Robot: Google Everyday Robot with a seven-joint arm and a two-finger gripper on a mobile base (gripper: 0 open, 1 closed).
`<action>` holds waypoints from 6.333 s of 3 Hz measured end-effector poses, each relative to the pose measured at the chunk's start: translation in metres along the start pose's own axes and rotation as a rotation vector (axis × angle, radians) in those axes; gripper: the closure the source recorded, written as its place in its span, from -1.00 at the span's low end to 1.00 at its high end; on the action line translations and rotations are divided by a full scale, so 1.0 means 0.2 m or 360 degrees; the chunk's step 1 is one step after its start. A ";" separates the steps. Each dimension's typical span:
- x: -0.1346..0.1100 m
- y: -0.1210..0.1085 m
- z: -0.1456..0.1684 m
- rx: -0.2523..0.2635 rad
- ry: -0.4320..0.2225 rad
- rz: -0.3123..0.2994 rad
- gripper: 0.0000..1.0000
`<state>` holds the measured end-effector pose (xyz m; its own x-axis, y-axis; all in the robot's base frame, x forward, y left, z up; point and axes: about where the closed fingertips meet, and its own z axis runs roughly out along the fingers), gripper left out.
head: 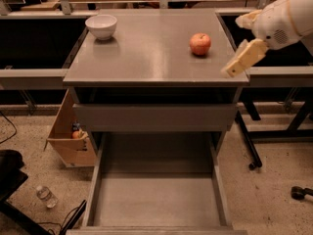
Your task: Place apple into middle drawer
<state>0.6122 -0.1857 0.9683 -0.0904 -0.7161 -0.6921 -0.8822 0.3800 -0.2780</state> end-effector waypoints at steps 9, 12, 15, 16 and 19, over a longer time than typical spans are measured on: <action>0.14 -0.98 0.86 0.0639 -0.0351 0.0781 -1.00; 0.10 -0.87 1.06 0.0498 -0.0281 0.0817 0.26; 0.10 -0.87 1.06 0.0497 -0.0280 0.0816 1.00; 0.07 -0.89 0.97 0.0540 -0.0269 0.0748 1.00; 0.09 -0.52 0.18 0.0799 -0.0428 0.0578 1.00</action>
Offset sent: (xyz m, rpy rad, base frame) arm 0.1249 -0.0071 -0.0556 0.4712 -0.1361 -0.3121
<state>0.7187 -0.2167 0.9619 -0.1654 -0.3456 -0.9237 -0.4899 0.8417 -0.2272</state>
